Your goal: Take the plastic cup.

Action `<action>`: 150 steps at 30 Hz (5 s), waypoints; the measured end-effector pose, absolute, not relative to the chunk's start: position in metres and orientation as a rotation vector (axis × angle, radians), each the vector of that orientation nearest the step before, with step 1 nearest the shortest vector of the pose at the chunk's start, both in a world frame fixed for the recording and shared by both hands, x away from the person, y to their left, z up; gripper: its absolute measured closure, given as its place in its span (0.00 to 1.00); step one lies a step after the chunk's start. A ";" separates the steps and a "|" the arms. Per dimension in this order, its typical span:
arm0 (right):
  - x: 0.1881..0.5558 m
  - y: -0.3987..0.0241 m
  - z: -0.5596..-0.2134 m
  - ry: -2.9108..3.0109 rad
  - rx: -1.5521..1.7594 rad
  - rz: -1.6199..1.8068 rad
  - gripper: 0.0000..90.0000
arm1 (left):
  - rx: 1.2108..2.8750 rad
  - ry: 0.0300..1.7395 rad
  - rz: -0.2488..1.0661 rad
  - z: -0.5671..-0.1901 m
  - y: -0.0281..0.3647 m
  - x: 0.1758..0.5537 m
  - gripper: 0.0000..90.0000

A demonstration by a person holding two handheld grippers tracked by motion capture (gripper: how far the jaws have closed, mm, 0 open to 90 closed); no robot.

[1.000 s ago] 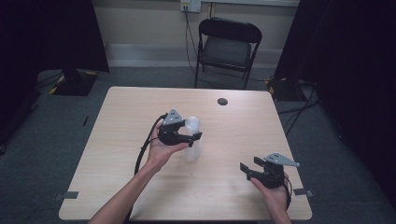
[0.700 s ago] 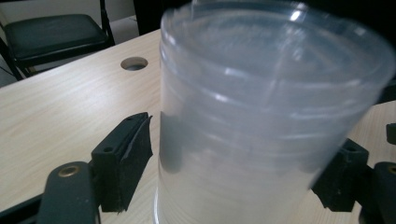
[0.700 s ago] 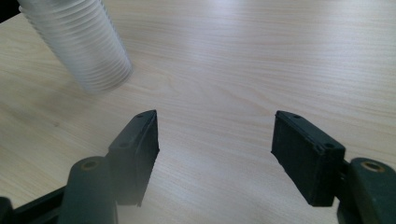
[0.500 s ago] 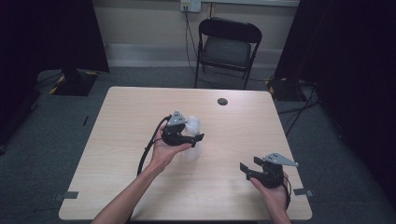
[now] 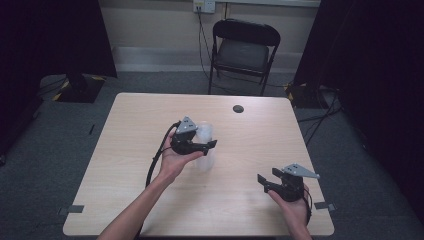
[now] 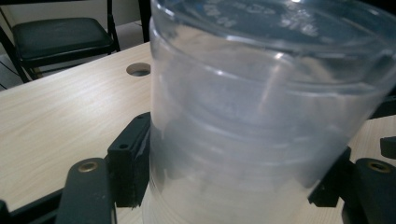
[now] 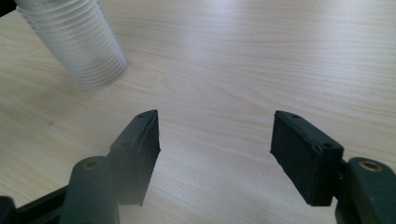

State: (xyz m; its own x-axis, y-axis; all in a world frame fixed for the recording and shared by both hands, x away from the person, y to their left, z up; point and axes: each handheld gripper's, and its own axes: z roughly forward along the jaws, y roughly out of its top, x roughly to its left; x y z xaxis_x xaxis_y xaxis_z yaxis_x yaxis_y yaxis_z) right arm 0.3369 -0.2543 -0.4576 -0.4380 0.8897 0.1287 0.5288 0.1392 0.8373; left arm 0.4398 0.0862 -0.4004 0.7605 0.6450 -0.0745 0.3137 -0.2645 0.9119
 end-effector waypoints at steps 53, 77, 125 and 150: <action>0.338 -0.247 -0.461 2.040 1.361 1.206 0.37 | 1.589 0.693 0.447 -0.360 0.103 0.425 0.42; 0.335 -0.234 -0.455 2.081 1.281 1.200 0.38 | 1.557 0.762 0.358 -0.337 0.139 0.401 0.42; 0.311 -0.132 -0.422 2.210 0.781 1.398 0.46 | 1.571 1.008 -0.131 -0.401 0.148 0.365 0.41; 0.312 -0.098 -0.412 2.031 0.541 1.499 0.68 | 1.407 1.067 -0.439 -0.409 0.150 0.370 0.42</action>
State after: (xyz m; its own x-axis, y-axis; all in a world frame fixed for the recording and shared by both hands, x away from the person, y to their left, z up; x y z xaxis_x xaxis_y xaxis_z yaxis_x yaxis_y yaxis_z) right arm 0.3121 -0.0981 -0.4123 -0.7661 0.6130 -0.1932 -0.0039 0.2962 0.9551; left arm 0.3703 0.1497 -0.4095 0.4990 0.3310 -0.8009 0.7989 0.1823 0.5731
